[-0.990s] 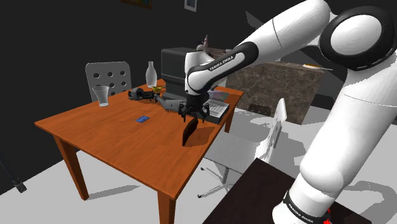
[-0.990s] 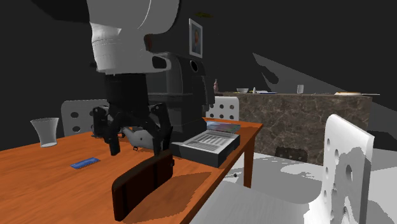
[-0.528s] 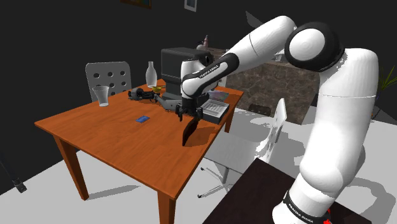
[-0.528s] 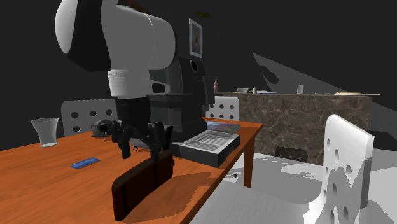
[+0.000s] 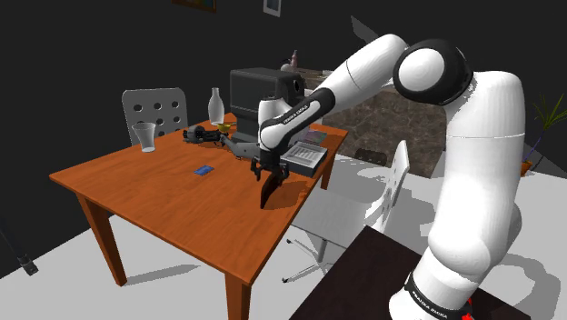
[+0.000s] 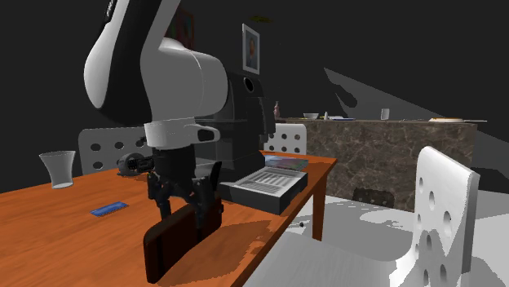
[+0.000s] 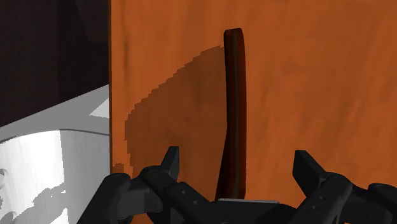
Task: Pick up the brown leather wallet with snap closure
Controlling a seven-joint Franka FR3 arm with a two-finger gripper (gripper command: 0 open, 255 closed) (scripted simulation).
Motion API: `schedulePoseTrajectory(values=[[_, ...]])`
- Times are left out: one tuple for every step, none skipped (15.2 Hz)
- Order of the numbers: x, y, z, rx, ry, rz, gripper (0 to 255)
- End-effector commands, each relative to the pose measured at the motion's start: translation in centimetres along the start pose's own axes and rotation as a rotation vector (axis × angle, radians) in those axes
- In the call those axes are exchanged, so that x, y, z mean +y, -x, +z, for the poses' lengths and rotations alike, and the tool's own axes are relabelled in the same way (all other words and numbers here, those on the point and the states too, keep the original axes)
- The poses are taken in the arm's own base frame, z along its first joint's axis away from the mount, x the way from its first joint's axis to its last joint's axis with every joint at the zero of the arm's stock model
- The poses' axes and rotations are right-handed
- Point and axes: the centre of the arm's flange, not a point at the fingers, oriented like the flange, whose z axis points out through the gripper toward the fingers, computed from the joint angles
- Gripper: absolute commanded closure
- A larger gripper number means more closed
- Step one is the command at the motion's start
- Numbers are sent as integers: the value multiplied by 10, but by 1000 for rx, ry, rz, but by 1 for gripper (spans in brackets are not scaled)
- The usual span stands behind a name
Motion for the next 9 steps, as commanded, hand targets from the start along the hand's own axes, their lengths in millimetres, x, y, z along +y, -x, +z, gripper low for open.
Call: schedulePoseTrajectory(values=[[1, 0, 4, 0, -1, 0, 0], [1, 0, 4, 0, -1, 0, 255], [1, 0, 4, 0, -1, 0, 255], [1, 0, 4, 0, -1, 0, 255], [1, 0, 4, 0, -1, 0, 255], [1, 0, 4, 0, -1, 0, 255], [1, 0, 4, 0, -1, 0, 255], [1, 0, 4, 0, -1, 0, 255], [1, 0, 4, 0, -1, 0, 255]])
